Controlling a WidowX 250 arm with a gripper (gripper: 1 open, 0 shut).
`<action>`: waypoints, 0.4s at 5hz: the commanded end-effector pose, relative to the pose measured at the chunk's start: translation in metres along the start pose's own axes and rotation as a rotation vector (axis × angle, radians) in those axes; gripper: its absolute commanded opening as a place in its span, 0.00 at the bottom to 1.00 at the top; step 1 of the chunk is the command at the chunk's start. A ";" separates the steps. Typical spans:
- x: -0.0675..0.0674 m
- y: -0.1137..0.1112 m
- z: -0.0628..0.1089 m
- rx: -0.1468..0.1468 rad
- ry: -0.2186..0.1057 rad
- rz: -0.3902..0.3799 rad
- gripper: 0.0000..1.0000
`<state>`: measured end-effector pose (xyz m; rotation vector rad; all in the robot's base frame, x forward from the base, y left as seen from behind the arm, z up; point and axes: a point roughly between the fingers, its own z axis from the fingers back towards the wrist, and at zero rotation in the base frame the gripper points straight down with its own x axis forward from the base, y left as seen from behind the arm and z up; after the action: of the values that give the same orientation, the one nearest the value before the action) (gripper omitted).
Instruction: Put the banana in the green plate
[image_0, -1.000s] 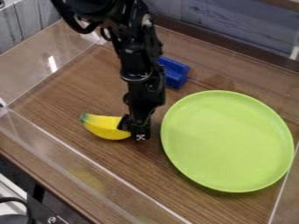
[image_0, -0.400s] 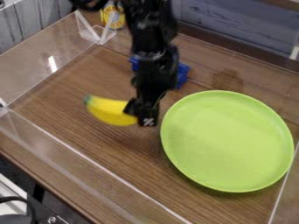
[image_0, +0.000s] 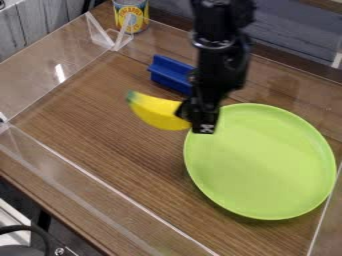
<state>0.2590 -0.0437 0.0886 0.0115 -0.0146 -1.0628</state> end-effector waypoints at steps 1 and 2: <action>0.024 -0.001 0.019 0.053 -0.050 -0.069 0.00; 0.035 -0.006 0.023 0.061 -0.071 -0.134 0.00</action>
<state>0.2638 -0.0741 0.0992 0.0125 -0.0594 -1.1912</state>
